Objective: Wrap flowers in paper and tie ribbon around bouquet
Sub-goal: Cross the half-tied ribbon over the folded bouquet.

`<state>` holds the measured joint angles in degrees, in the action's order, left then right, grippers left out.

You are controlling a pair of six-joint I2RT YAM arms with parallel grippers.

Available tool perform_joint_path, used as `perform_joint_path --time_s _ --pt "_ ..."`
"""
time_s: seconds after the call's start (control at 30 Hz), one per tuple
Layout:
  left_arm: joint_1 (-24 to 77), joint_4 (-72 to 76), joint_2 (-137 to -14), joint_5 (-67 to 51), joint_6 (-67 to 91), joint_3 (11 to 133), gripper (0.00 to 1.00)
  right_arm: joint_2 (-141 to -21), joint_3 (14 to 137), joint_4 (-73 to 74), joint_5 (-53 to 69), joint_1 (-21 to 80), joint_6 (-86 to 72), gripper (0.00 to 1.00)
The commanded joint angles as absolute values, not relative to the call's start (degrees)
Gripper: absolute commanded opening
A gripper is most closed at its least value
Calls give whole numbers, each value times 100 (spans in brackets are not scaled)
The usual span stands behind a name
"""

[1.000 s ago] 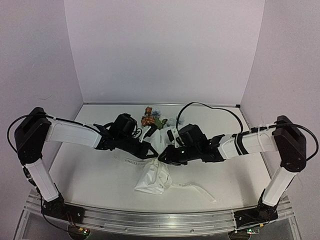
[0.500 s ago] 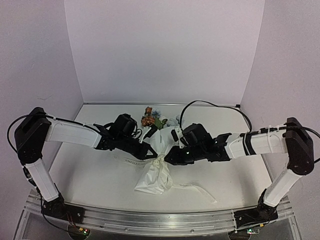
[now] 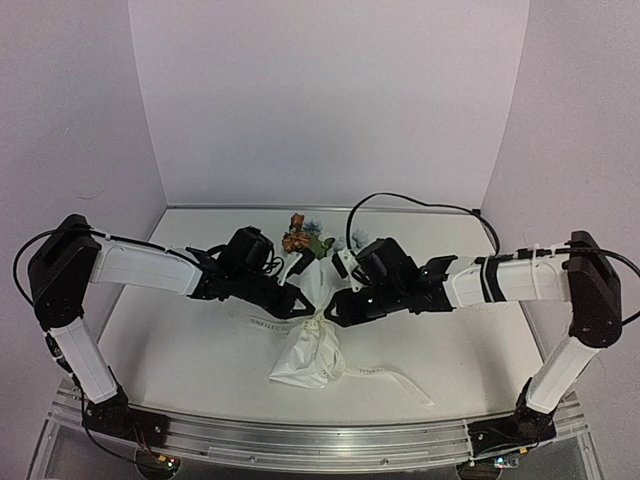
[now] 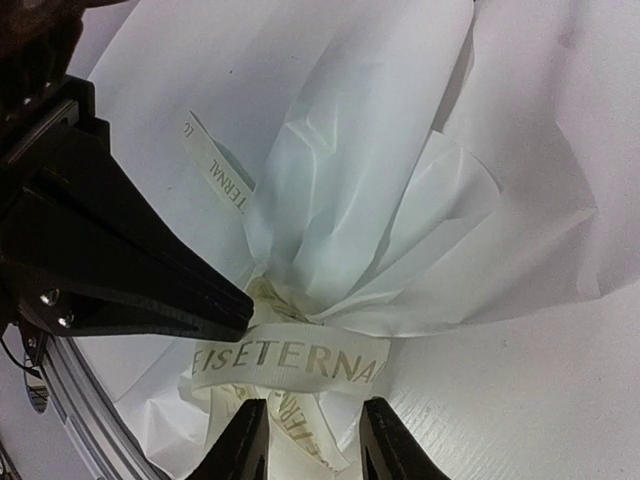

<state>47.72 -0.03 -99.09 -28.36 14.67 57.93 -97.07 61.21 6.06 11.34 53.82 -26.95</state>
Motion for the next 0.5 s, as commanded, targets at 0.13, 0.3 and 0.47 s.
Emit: perform_joint_path --time_s 0.13,0.3,0.47 --pt "4791 35 -9597 -3030 1263 5822 0 -10087 6640 1026 704 5401 -2190 28" --pt "4792 -68 -9631 -3173 1232 5849 0 -10164 6758 1161 575 5415 -2057 18" --pt "4789 -179 -9628 -3019 1273 5920 0 -10014 6703 1195 645 5496 -2138 12"
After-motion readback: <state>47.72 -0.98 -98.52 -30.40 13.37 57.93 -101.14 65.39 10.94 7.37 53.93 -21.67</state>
